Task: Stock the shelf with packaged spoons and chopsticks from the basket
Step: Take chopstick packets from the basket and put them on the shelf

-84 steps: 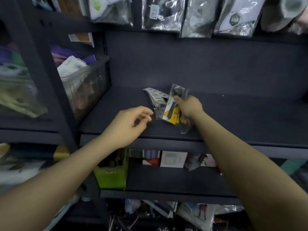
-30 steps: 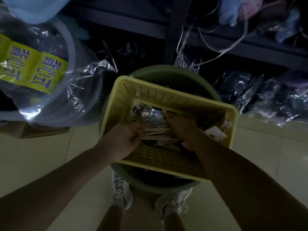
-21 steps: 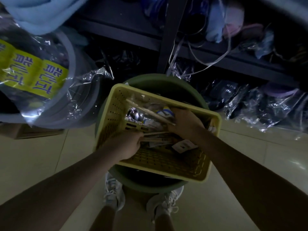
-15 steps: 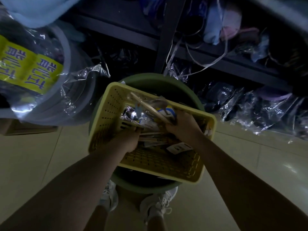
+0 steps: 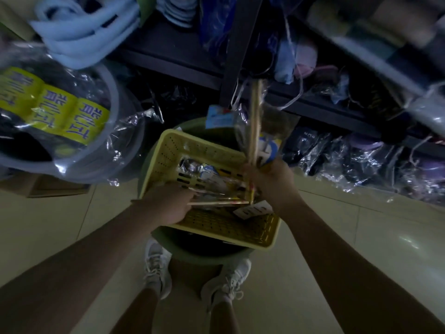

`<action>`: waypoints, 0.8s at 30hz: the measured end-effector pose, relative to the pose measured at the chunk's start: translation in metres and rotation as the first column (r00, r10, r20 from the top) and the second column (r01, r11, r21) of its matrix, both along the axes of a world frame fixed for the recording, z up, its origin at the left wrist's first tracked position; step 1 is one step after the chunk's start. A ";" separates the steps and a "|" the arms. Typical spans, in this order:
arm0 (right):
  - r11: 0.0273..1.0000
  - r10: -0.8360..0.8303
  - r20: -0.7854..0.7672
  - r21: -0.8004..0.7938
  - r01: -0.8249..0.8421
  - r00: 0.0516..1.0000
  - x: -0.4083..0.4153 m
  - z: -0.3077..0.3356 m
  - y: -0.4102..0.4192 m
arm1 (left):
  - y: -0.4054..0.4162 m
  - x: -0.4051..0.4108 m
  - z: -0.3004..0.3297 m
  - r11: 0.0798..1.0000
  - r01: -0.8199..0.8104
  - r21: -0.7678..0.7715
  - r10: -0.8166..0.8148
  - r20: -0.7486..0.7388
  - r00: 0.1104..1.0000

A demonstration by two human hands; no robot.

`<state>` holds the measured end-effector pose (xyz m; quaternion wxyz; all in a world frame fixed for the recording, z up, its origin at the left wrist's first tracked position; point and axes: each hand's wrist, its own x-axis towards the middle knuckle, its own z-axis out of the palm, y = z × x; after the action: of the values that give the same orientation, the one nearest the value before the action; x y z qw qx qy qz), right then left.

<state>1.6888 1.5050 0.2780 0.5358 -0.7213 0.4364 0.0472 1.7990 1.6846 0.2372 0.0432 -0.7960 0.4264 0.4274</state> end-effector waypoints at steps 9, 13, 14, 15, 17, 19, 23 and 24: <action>0.908 -0.402 0.162 0.203 0.368 0.901 -0.027 0.176 0.017 | 0.027 0.005 0.187 0.859 -0.440 -0.262 0.406 -0.173 0.897; 0.827 -0.513 0.157 0.356 0.435 0.844 -0.045 0.249 0.032 | 0.006 -0.014 0.264 0.682 -0.581 -0.445 0.459 -0.359 0.813; 0.830 -0.516 0.175 0.344 0.439 0.839 -0.048 0.264 0.036 | -0.001 -0.022 0.282 0.658 -0.583 -0.478 0.424 -0.404 0.810; 0.844 -0.504 0.190 0.314 0.434 0.842 -0.050 0.280 0.042 | -0.007 -0.030 0.301 0.640 -0.582 -0.502 0.386 -0.445 0.808; 0.867 -0.493 0.243 0.212 0.450 0.835 -0.057 0.309 0.055 | -0.019 -0.046 0.335 0.594 -0.611 -0.524 0.298 -0.562 0.772; 0.884 -0.467 0.322 0.161 0.439 0.823 -0.059 0.325 0.066 | -0.030 -0.057 0.354 0.545 -0.673 -0.500 0.233 -0.681 0.694; 0.876 -0.411 0.460 -0.041 0.481 0.787 -0.068 0.367 0.080 | -0.048 -0.073 0.400 0.549 -0.664 -0.508 0.080 -0.758 0.647; 0.857 -0.396 0.463 -0.123 0.500 0.793 -0.071 0.374 0.080 | -0.052 -0.076 0.408 0.547 -0.645 -0.533 0.042 -0.753 0.657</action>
<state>1.6182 1.5850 0.6522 0.5219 -0.6479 0.4719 -0.2917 1.7229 1.6323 0.6452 -0.5463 -0.5984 0.3702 0.4543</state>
